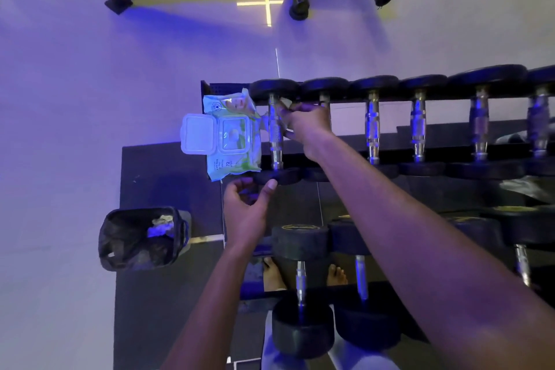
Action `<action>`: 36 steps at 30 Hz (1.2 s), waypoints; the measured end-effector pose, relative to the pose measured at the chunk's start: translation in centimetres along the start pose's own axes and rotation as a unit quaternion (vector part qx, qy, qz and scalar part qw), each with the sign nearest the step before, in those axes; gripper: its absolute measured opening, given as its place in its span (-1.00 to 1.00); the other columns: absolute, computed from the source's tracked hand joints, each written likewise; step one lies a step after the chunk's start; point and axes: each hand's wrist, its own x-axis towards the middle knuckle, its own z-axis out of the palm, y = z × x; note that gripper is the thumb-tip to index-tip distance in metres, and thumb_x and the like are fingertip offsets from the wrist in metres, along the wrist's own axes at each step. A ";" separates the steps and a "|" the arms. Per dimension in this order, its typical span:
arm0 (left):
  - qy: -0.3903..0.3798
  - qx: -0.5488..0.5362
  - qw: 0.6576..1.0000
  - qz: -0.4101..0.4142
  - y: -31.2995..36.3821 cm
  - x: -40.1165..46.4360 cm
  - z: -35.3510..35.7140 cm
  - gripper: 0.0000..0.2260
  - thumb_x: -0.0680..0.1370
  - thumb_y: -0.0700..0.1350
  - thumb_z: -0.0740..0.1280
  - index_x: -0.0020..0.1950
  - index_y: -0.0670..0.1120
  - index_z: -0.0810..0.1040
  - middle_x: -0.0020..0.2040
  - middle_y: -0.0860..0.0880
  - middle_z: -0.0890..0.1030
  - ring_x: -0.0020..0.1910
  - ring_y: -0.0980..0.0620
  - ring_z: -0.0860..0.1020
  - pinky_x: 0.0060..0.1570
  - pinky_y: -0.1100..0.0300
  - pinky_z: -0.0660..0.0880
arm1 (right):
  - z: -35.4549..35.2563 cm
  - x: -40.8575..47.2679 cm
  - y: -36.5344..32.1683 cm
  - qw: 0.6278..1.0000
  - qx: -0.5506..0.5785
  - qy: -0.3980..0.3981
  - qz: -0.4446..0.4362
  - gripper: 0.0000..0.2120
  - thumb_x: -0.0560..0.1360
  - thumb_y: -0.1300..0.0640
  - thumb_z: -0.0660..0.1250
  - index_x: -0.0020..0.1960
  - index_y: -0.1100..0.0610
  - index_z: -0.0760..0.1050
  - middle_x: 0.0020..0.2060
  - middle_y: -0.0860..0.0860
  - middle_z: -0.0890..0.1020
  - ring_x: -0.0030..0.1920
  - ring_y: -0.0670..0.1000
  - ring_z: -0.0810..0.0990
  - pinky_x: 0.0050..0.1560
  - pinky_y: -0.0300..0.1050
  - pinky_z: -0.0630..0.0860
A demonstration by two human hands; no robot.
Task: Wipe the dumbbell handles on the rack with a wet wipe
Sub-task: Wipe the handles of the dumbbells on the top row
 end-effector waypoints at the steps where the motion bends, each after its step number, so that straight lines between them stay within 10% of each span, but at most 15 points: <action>1: 0.000 0.007 1.000 0.002 0.0 0.1 0.0 -0.58 0.55 0.01 0.61 0.26 -0.14 0.55 0.12 -0.07 0.67 -0.04 0.20 0.59 -0.05 0.45 0.50 | -0.4 -0.1 0.2 1.000 -0.023 -0.001 0.007 -0.73 0.47 0.19 0.61 -0.21 0.06 0.51 -0.27 -0.02 0.64 -0.23 0.01 0.64 -0.05 -0.06 0.71; 8: -0.006 0.013 1.000 -0.001 0.3 0.0 0.0 -0.62 0.56 0.01 0.60 0.23 -0.09 0.53 0.04 0.02 0.64 -0.06 0.18 0.59 -0.10 0.46 0.49 | -2.8 -1.6 2.1 0.972 -0.235 -0.028 0.006 -0.75 0.48 0.10 0.60 -0.22 0.03 0.53 -0.30 -0.05 0.59 -0.27 -0.04 0.52 -0.20 -0.21 0.50; 13: -0.009 0.016 1.000 -0.002 0.0 0.3 -0.1 -0.61 0.56 0.01 0.60 0.24 -0.11 0.54 0.05 0.03 0.65 -0.06 0.24 0.60 -0.09 0.48 0.48 | -2.7 -1.4 1.8 0.982 -0.183 -0.037 0.043 -0.79 0.52 0.18 0.55 -0.14 0.03 0.52 -0.34 -0.03 0.55 -0.55 -0.09 0.40 -0.34 -0.13 0.36; 30: -0.007 0.007 1.000 -0.018 0.1 -0.1 0.0 -0.61 0.55 0.06 0.60 0.22 -0.04 0.53 0.04 0.08 0.66 -0.09 0.29 0.59 -0.06 0.41 0.51 | -3.2 -4.0 2.8 0.871 -0.478 -0.045 -0.106 -0.74 0.39 -0.02 0.65 -0.23 0.10 0.63 -0.24 -0.08 0.72 -0.10 0.05 0.70 -0.08 -0.06 0.65; 36: 0.000 0.003 1.000 -0.031 0.0 -0.4 0.1 -0.61 0.56 0.05 0.60 0.23 -0.09 0.55 0.05 0.04 0.66 -0.05 0.24 0.59 -0.08 0.47 0.49 | -4.5 -3.2 -0.6 0.911 -0.383 -0.102 -0.112 -0.73 0.42 -0.02 0.64 -0.12 0.15 0.66 -0.36 -0.10 0.61 -0.35 -0.08 0.52 -0.26 -0.20 0.46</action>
